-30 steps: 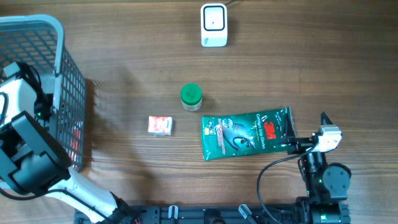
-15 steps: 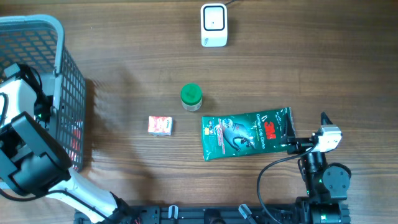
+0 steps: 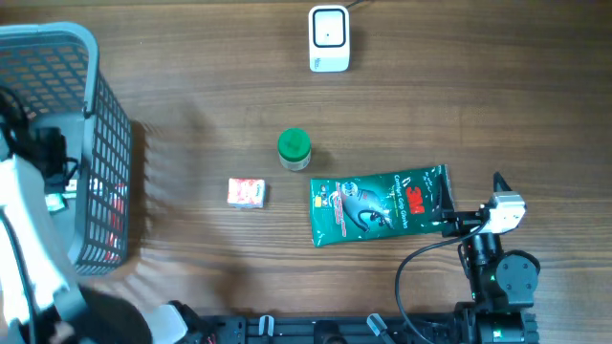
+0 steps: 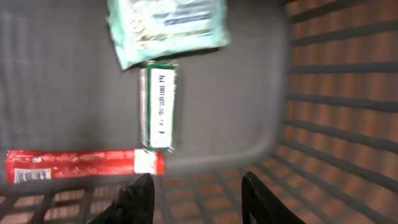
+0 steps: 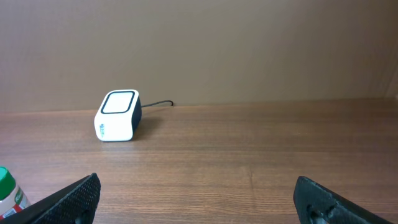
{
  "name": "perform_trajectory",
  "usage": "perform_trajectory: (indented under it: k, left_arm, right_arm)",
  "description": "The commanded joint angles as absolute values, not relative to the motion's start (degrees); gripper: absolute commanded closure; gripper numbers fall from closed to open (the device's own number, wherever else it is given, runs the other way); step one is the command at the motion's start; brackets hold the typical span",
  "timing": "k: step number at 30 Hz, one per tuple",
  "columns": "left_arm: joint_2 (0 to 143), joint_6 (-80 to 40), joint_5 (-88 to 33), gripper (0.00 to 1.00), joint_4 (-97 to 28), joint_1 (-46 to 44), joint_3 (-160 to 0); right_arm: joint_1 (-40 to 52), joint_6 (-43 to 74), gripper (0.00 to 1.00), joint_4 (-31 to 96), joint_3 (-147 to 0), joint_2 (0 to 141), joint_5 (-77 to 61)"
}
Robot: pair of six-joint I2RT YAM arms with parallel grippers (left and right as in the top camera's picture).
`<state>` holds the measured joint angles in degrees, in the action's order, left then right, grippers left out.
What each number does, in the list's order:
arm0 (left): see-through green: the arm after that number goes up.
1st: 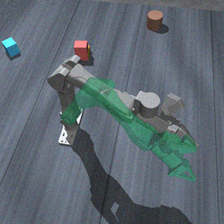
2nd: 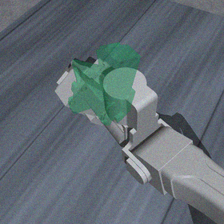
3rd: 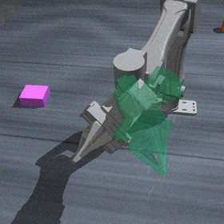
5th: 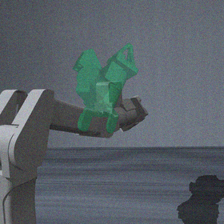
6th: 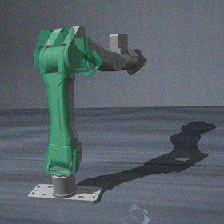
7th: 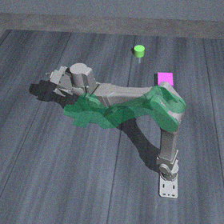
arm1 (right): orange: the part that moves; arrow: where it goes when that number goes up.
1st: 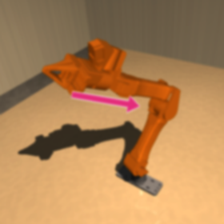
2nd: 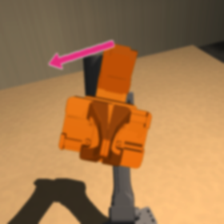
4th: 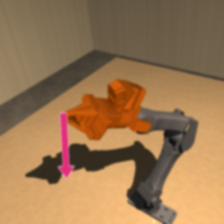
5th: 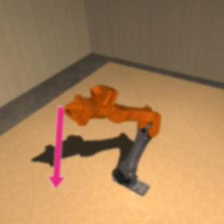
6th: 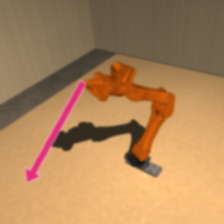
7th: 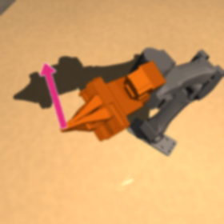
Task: Scan the item barcode
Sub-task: 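Close the left gripper on the green-and-white gum pack in the basket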
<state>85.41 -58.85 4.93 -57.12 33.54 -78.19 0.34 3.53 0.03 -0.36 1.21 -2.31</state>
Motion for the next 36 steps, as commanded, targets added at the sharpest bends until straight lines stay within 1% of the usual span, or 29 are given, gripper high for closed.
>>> perform_trajectory:
  k: [1,2,4,6,8,15,24,25,26,27,29,30,31,33,35,36]
  left_arm:
    - [78.3,-58.7,5.9,0.38,-55.5,33.6,-78.0]
    - [78.0,-58.7,6.2,0.23,-54.8,33.6,-78.0]
    - [78.9,-58.7,7.0,0.10,-54.4,33.6,-78.0]
    - [82.0,-58.7,7.0,0.02,-55.1,33.6,-77.8]
    - [86.5,-58.2,7.4,0.00,-55.9,33.9,-77.8]
    - [101.4,-52.4,7.4,0.00,-55.0,35.6,-77.8]
    - [112.5,-49.7,7.3,0.00,-53.3,35.5,-77.8]
    - [113.3,-49.7,7.3,0.02,-53.3,35.5,-77.8]
    - [114.0,-49.6,7.3,0.08,-53.3,35.5,-77.8]
    - [114.6,-49.6,7.3,0.17,-53.3,35.5,-77.8]
    - [115.2,-49.3,7.3,0.30,-53.4,35.5,-77.8]
    - [115.2,-48.4,7.4,0.41,-53.3,35.5,-77.8]
    - [115.0,-48.2,7.4,0.48,-53.4,35.5,-77.9]
    - [114.7,-48.2,7.3,0.56,-53.8,35.6,-77.9]
    - [113.4,-48.2,7.3,0.71,-54.2,35.5,-78.2]
    - [112.8,-48.2,7.3,0.74,-54.5,35.5,-78.6]
  right_arm:
    - [0.6,3.0,0.00,-0.2,-0.3,0.9,-1.5]
    - [0.6,3.0,0.00,-0.2,-0.3,0.9,-1.5]
    - [0.6,3.0,0.00,-0.2,-0.3,0.9,-1.5]
    - [0.6,3.0,0.00,-0.2,-0.3,0.9,-1.5]
    - [0.6,3.0,0.00,-0.2,-0.3,0.9,-1.5]
    - [0.6,3.0,0.00,-0.2,-0.3,0.9,-1.5]
    - [0.6,3.0,0.00,-0.2,-0.3,0.9,-1.5]
    - [0.6,3.0,0.00,-0.2,-0.3,0.9,-1.5]
    - [0.6,3.0,0.00,-0.2,-0.3,0.9,-1.5]
    - [0.6,3.0,0.00,-0.2,-0.3,0.9,-1.5]
    - [0.6,3.0,0.00,-0.2,-0.3,0.9,-1.5]
    - [0.6,3.0,0.00,-0.2,-0.3,0.9,-1.5]
    - [0.6,3.0,0.00,-0.2,-0.3,0.9,-1.5]
    - [0.6,3.0,0.00,-0.2,-0.3,0.9,-1.5]
    - [0.6,3.0,0.00,-0.2,-0.3,0.9,-1.5]
    - [0.6,3.0,0.00,-0.2,-0.3,0.9,-1.5]
